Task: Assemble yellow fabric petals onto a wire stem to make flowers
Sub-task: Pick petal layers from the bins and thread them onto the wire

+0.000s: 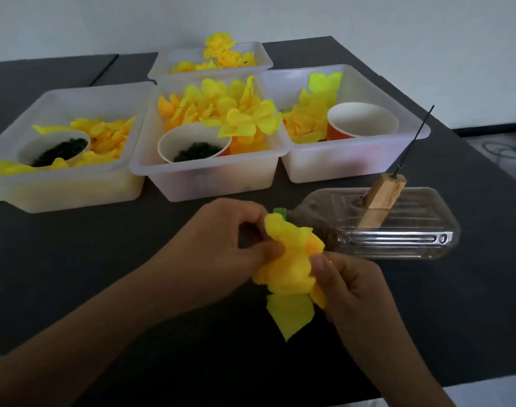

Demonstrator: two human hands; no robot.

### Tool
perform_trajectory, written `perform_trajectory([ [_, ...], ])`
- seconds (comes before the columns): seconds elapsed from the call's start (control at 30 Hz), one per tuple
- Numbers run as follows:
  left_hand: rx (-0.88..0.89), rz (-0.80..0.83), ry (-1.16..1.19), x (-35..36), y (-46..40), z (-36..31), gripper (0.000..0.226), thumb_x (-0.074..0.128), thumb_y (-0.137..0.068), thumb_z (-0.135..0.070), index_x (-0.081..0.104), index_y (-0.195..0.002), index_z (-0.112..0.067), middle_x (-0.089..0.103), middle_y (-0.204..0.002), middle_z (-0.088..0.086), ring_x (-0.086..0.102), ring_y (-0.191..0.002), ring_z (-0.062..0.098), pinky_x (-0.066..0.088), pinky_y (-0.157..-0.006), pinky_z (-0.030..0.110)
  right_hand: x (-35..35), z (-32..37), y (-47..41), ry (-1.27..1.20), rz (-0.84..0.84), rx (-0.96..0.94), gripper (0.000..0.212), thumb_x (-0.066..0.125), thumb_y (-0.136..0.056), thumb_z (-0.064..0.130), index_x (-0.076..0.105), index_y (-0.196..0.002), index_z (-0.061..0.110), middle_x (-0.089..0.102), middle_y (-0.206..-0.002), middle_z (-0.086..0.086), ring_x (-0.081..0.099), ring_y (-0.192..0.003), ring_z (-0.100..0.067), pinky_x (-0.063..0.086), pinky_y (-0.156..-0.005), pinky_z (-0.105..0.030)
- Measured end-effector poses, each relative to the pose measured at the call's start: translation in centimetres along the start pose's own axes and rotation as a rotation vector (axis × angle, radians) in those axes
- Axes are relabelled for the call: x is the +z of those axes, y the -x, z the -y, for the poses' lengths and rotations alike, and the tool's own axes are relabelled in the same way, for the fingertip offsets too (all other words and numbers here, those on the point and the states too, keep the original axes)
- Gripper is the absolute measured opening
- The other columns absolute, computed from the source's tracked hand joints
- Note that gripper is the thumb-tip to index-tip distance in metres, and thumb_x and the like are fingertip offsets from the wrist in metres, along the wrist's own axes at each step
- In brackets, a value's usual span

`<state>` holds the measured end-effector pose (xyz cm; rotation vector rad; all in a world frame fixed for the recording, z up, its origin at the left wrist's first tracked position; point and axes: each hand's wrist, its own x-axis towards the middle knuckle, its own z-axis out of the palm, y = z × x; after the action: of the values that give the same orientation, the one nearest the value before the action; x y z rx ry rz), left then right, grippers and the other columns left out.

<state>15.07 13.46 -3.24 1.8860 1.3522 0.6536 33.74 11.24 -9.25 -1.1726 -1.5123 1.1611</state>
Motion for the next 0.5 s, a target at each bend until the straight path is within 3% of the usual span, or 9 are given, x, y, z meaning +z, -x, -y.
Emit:
perform_trajectory([
  [0.07, -0.024, -0.014, 0.156, -0.3, -0.4, 0.6, 0.007, 0.067, -0.083, -0.03, 0.067, -0.089, -0.033, 0.071, -0.088, -0.02, 0.066, -0.083, -0.003, 0.051, -0.07, 0.011, -0.4, -0.1, 0.2, -0.077, 0.014, 0.076, 0.049, 0.062, -0.082, 0.059, 0.064, -0.063, 0.014, 0.049, -0.047, 0.007, 0.042, -0.045, 0.0, 0.034, -0.046, -0.013],
  [0.17, -0.082, -0.182, 0.399, -1.2, -1.1, 2.0, 0.01, 0.064, -0.08, -0.034, 0.07, -0.08, -0.026, 0.07, -0.071, -0.012, 0.06, -0.067, 0.003, 0.047, -0.064, 0.017, -1.0, -0.5, 0.8, -0.03, -0.028, 0.14, 0.039, 0.057, -0.073, 0.055, 0.061, -0.054, 0.021, 0.046, -0.046, 0.008, 0.042, -0.045, 0.0, 0.036, -0.049, -0.017],
  [0.23, -0.101, -0.288, 0.555, -2.3, -1.8, 3.0, 0.023, 0.071, -0.071, -0.041, 0.072, -0.083, -0.021, 0.07, -0.077, -0.006, 0.056, -0.074, 0.015, 0.046, -0.068, 0.028, -1.2, -0.9, 1.6, 0.0, -0.07, 0.192, 0.046, 0.054, -0.065, 0.061, 0.065, -0.064, 0.016, 0.051, -0.05, 0.001, 0.046, -0.048, -0.005, 0.038, -0.054, -0.027],
  [0.33, -0.016, -0.274, 0.617, -3.3, -3.3, 3.2, 0.015, 0.073, -0.077, -0.034, 0.073, -0.085, -0.021, 0.068, -0.078, -0.002, 0.057, -0.071, 0.011, 0.047, -0.059, 0.023, -1.4, -1.5, 2.1, 0.044, -0.086, 0.251, 0.058, 0.05, -0.063, 0.063, 0.067, -0.077, 0.01, 0.058, -0.065, -0.014, 0.052, -0.055, -0.017, 0.041, -0.06, -0.034],
  [0.43, 0.034, -0.247, 0.598, -3.5, -5.8, 2.3, 0.017, 0.07, -0.082, -0.029, 0.07, -0.096, -0.019, 0.068, -0.083, -0.002, 0.061, -0.073, 0.008, 0.048, -0.056, 0.021, -1.6, -2.0, 1.8, -0.053, -0.041, 0.345, 0.034, 0.052, -0.086, 0.039, 0.062, -0.078, 0.008, 0.047, -0.059, -0.009, 0.047, -0.052, -0.012, 0.036, -0.053, -0.03],
  [0.5, 0.078, -0.214, 0.574, -3.5, -7.8, 1.4, 0.015, 0.064, -0.087, -0.024, 0.068, -0.101, -0.019, 0.07, -0.084, -0.006, 0.062, -0.071, 0.006, 0.046, -0.053, 0.02, -1.9, -2.1, 1.5, -0.175, 0.03, 0.442, 0.018, 0.053, -0.093, 0.019, 0.063, -0.089, 0.004, 0.05, -0.065, -0.013, 0.049, -0.056, -0.019, 0.036, -0.054, -0.031],
])
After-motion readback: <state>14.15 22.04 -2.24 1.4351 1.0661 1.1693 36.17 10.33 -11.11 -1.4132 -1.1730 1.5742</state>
